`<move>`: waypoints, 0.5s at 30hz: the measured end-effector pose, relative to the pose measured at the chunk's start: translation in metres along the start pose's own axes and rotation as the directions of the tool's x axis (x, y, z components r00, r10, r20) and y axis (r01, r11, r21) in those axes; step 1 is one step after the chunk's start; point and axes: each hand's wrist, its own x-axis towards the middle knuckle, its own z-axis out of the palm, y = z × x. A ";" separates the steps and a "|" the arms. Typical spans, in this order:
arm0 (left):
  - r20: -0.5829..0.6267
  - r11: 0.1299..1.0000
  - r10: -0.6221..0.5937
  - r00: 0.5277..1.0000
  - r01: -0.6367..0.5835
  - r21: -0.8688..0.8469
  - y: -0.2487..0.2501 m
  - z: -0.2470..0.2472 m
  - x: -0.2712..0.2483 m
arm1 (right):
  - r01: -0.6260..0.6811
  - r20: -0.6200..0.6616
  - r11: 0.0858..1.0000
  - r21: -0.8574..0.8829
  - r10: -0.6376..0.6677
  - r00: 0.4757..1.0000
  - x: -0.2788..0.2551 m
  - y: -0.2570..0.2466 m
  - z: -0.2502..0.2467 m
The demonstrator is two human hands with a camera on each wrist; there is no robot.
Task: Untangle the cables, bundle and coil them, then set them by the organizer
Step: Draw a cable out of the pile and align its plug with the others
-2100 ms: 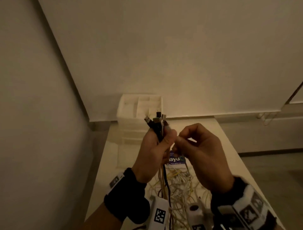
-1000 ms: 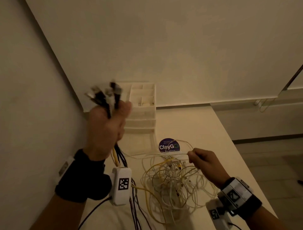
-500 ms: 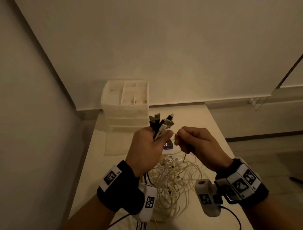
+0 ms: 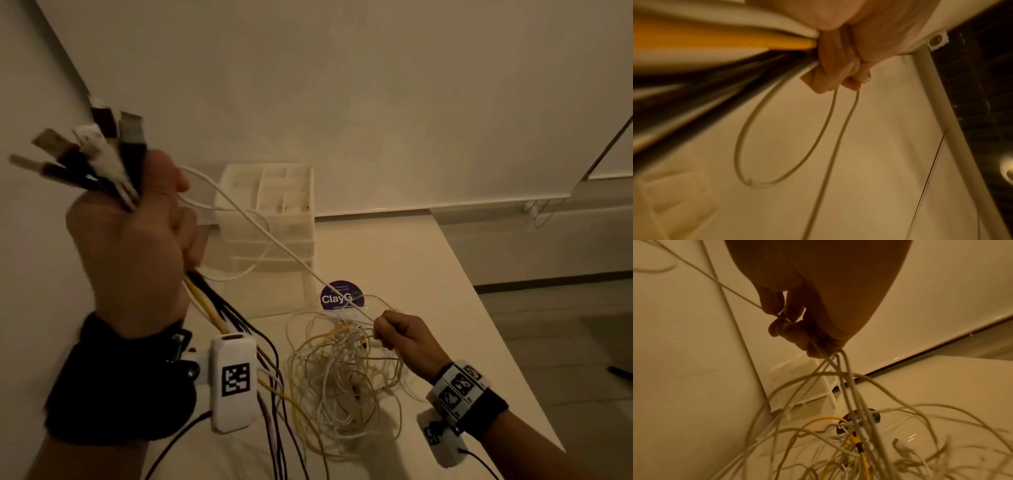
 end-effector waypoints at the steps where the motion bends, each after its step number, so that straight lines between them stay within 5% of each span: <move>1: 0.006 0.998 0.014 1.000 -0.014 0.054 -0.001 -0.005 0.001 | -0.015 -0.022 1.000 -0.010 0.015 1.000 0.000 0.003 0.000; 5: -0.011 0.920 0.139 0.990 -0.124 0.372 -0.018 -0.024 -0.008 | -0.036 -0.129 0.999 -0.017 0.034 0.991 0.005 -0.005 -0.003; 9: -0.076 0.801 0.367 0.927 -0.274 0.532 -0.018 -0.015 -0.026 | -0.058 -0.202 0.985 0.164 0.091 0.975 0.012 -0.017 -0.016; 12: 0.144 0.861 0.183 0.973 -0.229 0.454 -0.025 0.012 -0.045 | -0.044 -0.143 0.963 0.267 0.084 0.986 0.012 -0.037 -0.024; 15: 0.375 0.854 -0.056 0.925 -0.150 0.498 -0.051 0.036 -0.058 | 0.020 -0.049 0.945 0.327 -0.004 0.999 0.009 -0.061 -0.027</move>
